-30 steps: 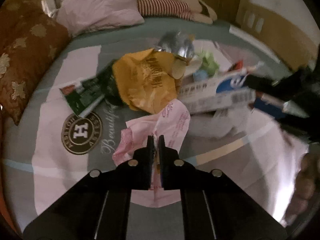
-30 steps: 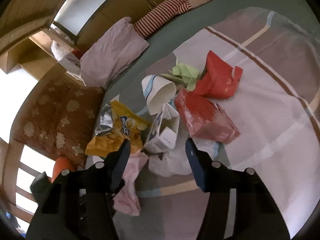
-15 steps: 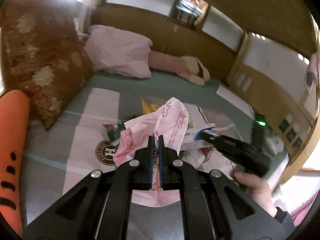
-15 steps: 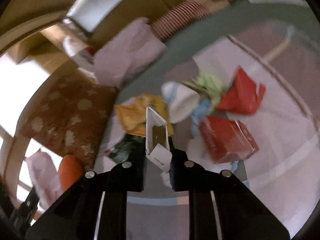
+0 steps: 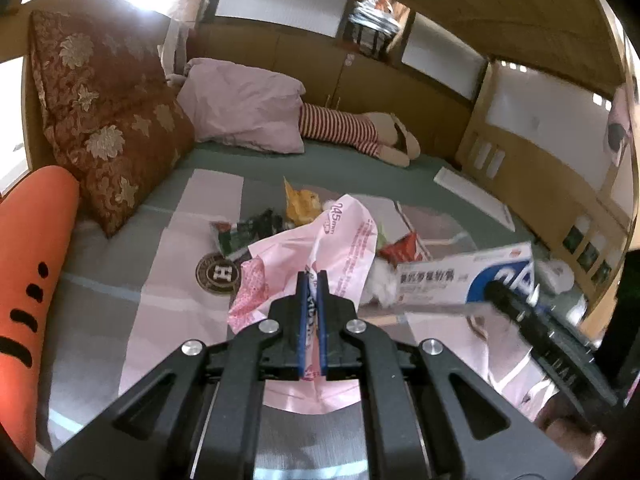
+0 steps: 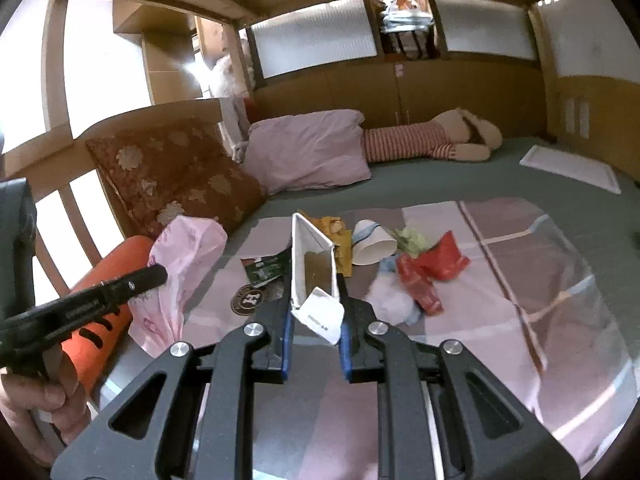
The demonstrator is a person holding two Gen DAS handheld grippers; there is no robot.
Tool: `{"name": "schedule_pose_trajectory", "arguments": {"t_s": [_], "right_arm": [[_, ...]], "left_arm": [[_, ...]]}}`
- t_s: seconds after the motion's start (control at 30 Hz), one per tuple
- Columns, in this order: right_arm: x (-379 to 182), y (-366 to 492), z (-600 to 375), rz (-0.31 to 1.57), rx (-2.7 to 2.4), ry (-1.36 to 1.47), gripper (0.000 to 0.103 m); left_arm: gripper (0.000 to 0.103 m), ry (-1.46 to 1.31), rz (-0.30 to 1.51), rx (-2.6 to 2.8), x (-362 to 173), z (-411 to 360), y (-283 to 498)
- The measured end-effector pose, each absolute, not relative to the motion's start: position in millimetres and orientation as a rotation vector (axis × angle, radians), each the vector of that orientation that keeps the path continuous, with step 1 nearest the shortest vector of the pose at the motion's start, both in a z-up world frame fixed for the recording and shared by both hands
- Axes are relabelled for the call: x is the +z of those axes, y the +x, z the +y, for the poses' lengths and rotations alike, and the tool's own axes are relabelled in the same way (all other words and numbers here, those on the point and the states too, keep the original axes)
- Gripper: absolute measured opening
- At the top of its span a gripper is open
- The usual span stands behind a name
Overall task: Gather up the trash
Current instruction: 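Grasp the pink plastic bag with the left tool while the right tool grasps the white-blue medicine box, then carry the pink bag and medicine box to the white basket and open both tools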
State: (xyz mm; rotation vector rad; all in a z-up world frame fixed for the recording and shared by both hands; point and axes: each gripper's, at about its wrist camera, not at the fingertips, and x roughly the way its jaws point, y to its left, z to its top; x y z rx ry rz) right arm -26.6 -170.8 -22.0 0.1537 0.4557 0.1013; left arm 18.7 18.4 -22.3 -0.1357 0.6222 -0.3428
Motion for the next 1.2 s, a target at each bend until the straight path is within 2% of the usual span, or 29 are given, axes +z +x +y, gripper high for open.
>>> {"name": "schedule_pose_trajectory", "arguments": {"t_s": [0.23,0.9,1.03,1.2], "right_arm": [[-33,-11,-167,0.497,0.073,0.133,0.019],[-29,-16,-173,0.489,0.058,0.133,0.019],[-6,-68,-203,0.42,0.023,0.169,0.019],[7,-164,-262,0.43,-0.107,0.145,0.019]], "left_arm": [[0.005,-0.062,0.656,-0.316,-43,4,24],[0.005,-0.044,0.67,-0.356,-45,0,26],[0.005,-0.01,0.66,-0.463,-43,-22,13],[0.005,0.041,0.68,-0.663,-40,-72,-19]]}}
